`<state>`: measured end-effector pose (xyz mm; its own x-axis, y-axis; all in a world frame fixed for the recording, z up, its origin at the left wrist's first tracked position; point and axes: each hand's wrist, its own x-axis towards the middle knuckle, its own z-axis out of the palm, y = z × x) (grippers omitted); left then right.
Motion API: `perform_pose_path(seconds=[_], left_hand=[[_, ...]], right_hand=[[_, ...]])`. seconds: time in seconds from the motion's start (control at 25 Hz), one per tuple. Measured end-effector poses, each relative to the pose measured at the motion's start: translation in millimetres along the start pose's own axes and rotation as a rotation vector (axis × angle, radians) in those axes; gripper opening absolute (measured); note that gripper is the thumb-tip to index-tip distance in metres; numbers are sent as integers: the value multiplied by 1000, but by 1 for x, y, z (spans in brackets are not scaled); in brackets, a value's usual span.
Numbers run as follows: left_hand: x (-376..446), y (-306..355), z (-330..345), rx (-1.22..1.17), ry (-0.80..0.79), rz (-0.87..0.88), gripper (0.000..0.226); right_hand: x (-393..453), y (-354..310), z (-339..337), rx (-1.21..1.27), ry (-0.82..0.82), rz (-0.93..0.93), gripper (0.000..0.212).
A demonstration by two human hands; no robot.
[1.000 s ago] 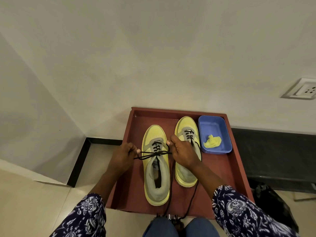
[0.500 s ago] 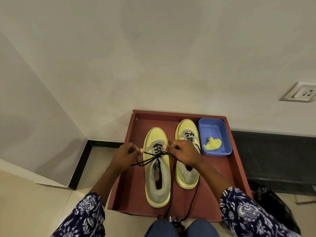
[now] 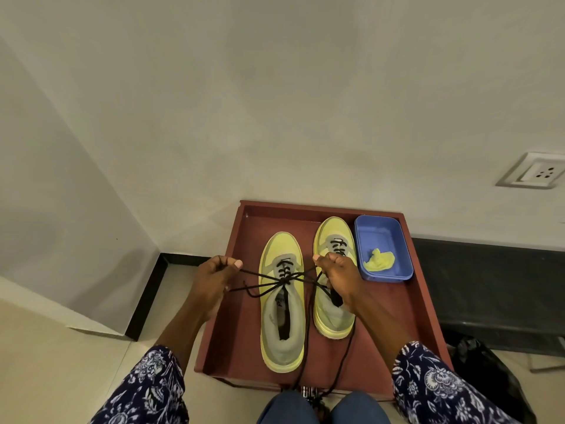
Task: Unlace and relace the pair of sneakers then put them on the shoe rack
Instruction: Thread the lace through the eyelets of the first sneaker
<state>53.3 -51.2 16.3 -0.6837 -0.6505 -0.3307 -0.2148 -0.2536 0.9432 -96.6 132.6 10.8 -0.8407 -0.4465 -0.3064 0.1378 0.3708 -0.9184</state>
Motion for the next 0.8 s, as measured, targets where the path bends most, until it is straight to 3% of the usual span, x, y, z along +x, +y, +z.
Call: perform_pose_path(seconds=[0.12, 0.28, 0.4, 0.52, 0.68, 0.8], left_hand=[[0, -4, 0, 222, -49, 73, 6], [-1, -9, 11, 563, -125, 158, 5], [1, -17, 15, 627, -205, 171, 15], [3, -22, 20, 707, -268, 208, 15], [2, -21, 29, 774, -256, 302, 9], [-1, -19, 33, 801, -182, 325, 12]], right_hand=[[-1, -7, -1, -128, -30, -35, 43], [-3, -24, 1, -354, -191, -4, 34], [-1, -29, 3, -394, -299, 95, 26], [0, -28, 4, -302, -380, 182, 34], [4, -18, 3, -396, -353, 133, 20], [10, -14, 5, -569, -385, 17, 22]])
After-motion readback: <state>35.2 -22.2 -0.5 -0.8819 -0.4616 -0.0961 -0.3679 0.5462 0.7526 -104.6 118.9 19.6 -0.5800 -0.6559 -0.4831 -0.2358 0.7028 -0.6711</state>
